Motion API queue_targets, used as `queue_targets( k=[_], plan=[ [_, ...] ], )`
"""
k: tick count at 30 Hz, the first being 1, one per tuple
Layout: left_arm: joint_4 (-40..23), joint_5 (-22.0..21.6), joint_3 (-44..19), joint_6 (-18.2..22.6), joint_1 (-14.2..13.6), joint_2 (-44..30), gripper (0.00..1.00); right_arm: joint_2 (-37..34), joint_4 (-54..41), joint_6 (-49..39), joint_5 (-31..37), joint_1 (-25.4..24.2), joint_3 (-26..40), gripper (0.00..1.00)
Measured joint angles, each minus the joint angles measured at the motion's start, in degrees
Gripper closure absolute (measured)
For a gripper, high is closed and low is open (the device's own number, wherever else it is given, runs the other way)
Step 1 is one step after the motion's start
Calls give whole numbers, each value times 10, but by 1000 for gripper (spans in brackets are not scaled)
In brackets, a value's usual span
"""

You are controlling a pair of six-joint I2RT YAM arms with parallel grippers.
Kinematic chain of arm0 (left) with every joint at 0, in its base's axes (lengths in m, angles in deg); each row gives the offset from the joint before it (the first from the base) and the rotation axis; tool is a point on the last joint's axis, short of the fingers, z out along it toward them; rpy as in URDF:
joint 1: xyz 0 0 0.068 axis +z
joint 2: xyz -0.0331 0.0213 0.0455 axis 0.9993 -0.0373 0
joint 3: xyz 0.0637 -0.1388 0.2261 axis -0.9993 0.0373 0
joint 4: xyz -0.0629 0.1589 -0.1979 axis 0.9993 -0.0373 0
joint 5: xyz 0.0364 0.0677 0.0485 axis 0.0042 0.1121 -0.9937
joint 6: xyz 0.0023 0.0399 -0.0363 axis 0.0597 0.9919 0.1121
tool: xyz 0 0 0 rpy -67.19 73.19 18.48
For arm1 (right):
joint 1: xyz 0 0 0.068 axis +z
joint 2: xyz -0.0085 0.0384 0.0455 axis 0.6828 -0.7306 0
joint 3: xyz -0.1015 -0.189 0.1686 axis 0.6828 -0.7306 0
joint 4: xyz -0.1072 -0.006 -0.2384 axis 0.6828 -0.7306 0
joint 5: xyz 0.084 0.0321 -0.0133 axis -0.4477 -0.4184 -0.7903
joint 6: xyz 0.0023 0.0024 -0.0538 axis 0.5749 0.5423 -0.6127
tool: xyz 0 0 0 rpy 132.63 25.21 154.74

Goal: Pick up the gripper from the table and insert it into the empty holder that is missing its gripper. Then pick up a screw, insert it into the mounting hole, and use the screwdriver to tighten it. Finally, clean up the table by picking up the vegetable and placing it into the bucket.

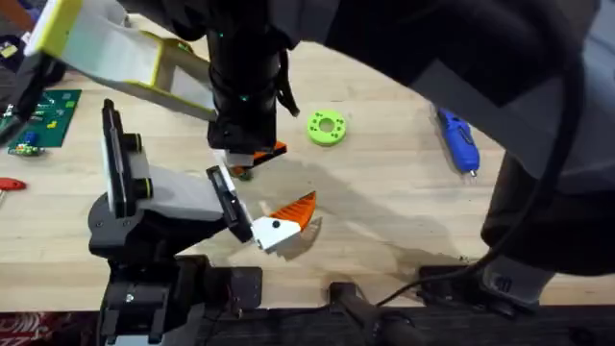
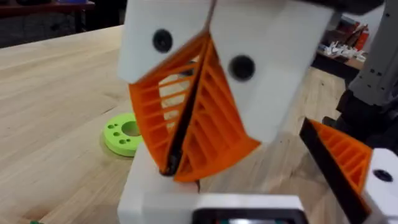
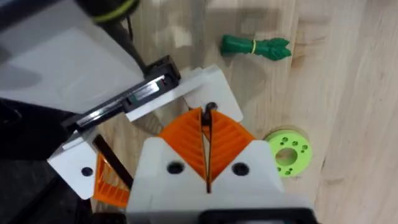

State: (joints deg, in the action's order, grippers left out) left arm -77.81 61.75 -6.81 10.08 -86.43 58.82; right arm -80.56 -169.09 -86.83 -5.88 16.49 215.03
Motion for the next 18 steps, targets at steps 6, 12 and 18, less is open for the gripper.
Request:
queue_targets(
  k=[6, 12, 18],
  plan=[
    [0, 0, 0, 0, 0, 0, 12, 0, 0, -5, 0, 0, 0, 993],
    [0, 0, 0, 0, 0, 0, 12, 0, 3, -5, -5, -2, 0, 993],
    [-1, 2, 0, -4, 0, 0, 12, -7, 4, -5, -8, -2, 0, 993]
  ],
)
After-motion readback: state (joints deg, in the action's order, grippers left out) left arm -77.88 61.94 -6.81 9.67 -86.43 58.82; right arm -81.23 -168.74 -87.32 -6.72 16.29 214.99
